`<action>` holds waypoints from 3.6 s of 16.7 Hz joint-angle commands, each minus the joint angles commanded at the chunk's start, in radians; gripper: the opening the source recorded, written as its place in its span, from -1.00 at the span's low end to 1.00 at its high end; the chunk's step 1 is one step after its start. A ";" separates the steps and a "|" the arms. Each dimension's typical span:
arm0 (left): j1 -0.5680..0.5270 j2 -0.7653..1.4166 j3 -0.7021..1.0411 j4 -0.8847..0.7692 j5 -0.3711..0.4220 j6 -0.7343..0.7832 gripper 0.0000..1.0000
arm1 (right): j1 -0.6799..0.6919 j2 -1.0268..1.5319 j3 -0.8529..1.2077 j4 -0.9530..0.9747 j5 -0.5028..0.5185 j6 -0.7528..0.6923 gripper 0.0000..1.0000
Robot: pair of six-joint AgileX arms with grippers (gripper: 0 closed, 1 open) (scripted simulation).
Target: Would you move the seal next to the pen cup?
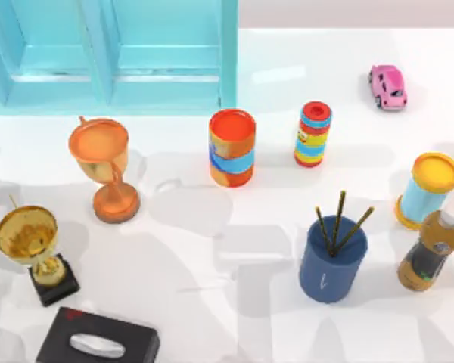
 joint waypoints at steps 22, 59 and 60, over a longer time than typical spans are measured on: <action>-0.476 -0.123 0.397 -0.452 -0.015 -0.436 -1.00 | 0.000 0.000 0.000 0.000 0.000 0.000 1.00; -1.135 0.272 0.825 -0.577 -0.007 -1.084 -0.25 | 0.000 0.000 0.000 0.000 0.000 0.000 1.00; -1.135 0.272 0.825 -0.577 -0.007 -1.084 -0.10 | 0.000 0.000 0.000 0.000 0.000 0.000 1.00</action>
